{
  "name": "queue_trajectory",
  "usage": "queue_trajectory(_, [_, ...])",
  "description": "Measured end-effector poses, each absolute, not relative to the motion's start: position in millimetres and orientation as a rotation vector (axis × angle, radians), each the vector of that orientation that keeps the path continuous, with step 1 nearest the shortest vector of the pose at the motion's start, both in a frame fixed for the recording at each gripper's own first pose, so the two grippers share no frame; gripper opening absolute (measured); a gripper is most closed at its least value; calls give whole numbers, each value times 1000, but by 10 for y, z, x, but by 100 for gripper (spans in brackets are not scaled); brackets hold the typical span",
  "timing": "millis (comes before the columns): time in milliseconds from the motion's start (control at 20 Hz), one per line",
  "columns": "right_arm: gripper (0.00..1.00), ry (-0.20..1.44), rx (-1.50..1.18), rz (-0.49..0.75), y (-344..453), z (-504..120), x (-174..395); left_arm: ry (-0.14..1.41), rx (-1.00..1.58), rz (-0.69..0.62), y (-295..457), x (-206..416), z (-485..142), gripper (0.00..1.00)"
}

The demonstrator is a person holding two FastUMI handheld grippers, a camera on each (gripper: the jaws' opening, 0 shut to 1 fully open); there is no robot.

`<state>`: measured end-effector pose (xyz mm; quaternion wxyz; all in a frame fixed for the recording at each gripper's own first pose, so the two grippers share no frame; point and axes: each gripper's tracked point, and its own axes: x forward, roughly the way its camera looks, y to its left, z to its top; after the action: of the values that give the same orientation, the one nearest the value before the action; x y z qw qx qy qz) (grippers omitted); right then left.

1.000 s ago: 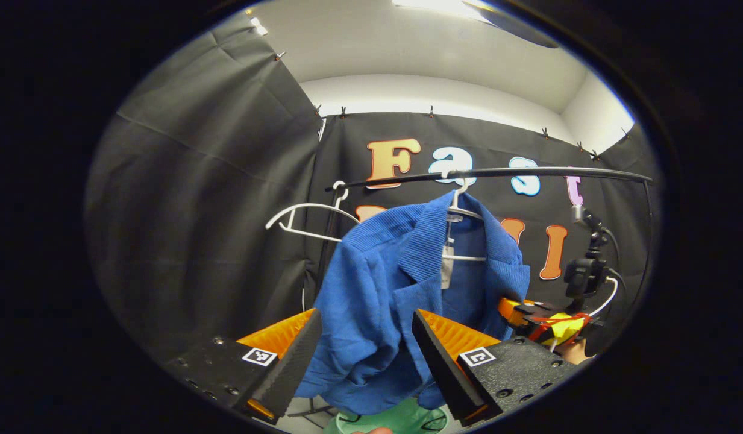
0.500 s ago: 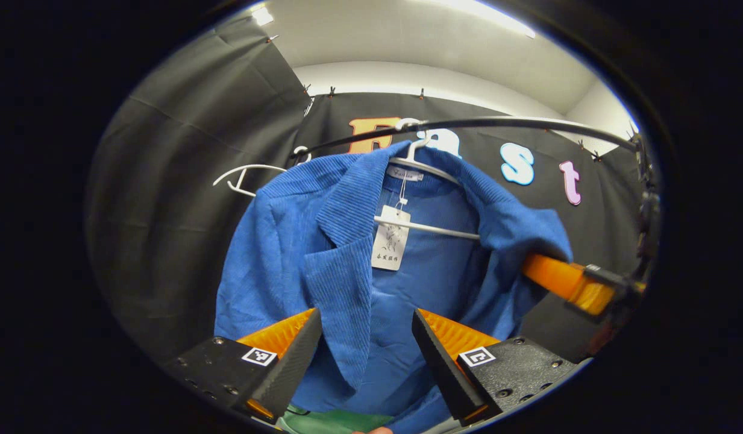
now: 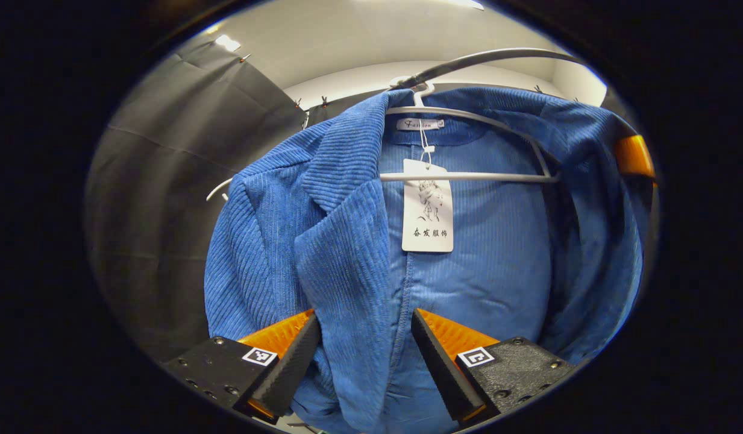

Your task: Grasp the clothes on the hanger with both hands and then place them into the laundry hamper below.

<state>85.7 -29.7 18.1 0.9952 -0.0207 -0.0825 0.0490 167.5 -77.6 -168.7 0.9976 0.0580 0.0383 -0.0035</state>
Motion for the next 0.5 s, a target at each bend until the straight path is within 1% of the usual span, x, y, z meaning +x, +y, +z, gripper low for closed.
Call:
queue_trajectory(200, [8,-180,-42,61,-358,182,836,74,95,31,-498,1546,-1602,35])
queue_trajectory(300, [8,-193,-43,29,-431,182,861,80,65,-7,-426,1484,-1510,6])
queue_trajectory(400, [8,-210,-46,5,-456,192,865,48,88,17,-204,1339,-1275,5])
queue_trajectory(500, [7,-227,-81,-38,-528,199,875,-16,138,74,63,1203,-941,4])
